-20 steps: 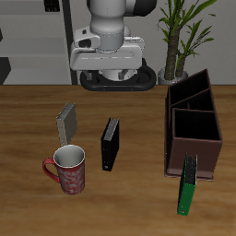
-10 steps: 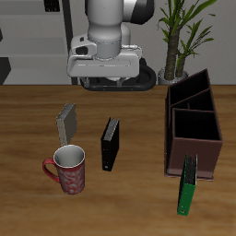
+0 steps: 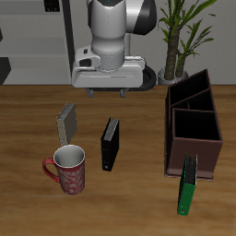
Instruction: Place the black book into the left desk caddy's left compartment
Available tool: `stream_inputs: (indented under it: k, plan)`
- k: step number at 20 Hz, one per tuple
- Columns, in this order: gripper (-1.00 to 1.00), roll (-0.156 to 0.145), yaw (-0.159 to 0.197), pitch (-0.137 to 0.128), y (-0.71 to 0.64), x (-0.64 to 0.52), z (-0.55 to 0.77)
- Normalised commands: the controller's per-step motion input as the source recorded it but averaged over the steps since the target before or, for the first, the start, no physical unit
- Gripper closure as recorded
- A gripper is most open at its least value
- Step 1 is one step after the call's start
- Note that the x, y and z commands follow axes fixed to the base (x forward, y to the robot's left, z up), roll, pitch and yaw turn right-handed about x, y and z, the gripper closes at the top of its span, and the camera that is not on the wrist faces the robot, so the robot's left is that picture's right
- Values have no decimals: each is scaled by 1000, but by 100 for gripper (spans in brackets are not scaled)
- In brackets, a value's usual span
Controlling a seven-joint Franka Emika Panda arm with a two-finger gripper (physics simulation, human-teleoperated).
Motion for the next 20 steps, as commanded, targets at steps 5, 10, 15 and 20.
stream_inputs:
  k: [5,10,15,20]
  plan:
    - [-100,6,-4,12,-4,56,-293]
    - [-100,-24,-25,14,-80,49,-381]
    - [-100,-16,-38,35,-112,69,-452]
    - [-100,-2,-12,33,18,33,-276]
